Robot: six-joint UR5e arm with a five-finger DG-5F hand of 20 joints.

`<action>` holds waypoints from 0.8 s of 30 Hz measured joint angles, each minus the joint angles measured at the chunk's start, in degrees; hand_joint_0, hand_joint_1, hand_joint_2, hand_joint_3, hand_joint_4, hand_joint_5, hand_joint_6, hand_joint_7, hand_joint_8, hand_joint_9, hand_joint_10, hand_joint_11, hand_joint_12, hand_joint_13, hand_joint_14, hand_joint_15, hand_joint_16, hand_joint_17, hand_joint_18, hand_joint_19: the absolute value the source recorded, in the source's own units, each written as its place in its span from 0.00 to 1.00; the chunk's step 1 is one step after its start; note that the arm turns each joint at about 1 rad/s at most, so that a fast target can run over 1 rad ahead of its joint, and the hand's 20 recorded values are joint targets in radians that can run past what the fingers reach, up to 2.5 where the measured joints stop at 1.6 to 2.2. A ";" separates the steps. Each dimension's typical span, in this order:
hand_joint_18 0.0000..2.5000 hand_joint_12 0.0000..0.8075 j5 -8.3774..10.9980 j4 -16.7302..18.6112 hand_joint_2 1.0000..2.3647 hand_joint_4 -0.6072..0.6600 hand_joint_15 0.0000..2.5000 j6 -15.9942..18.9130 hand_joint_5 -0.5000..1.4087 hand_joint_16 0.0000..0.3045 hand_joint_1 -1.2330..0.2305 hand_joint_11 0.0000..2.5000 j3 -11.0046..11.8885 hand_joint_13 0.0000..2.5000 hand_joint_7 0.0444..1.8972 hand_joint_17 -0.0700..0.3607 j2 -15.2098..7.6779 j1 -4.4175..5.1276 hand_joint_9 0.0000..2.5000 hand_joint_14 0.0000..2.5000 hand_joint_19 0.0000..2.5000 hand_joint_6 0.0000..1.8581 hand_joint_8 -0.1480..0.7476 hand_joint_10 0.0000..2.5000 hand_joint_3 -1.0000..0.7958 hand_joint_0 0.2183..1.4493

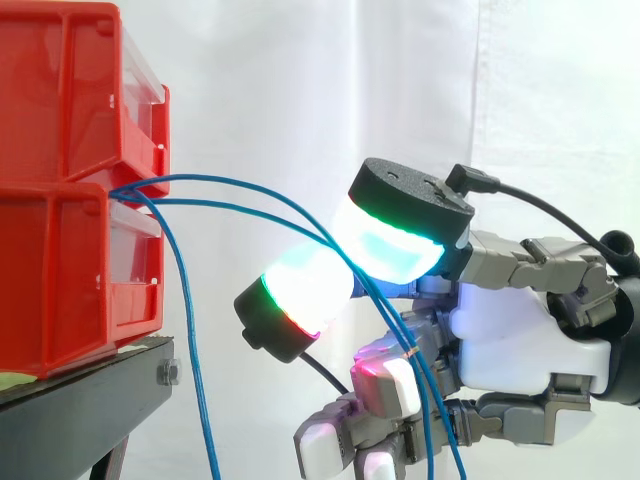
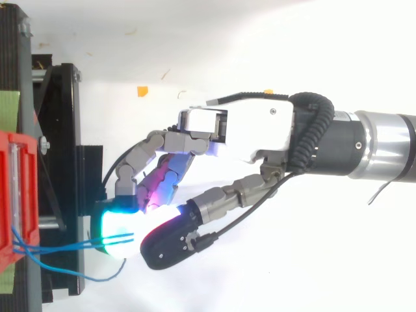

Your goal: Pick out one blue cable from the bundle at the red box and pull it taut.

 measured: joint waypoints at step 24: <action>0.31 0.44 -0.01 -0.02 0.00 0.47 0.17 0.00 0.21 0.17 0.43 0.29 0.03 0.35 0.40 0.43 0.01 -0.02 0.48 0.01 0.28 0.47 0.49 0.01 0.28 0.23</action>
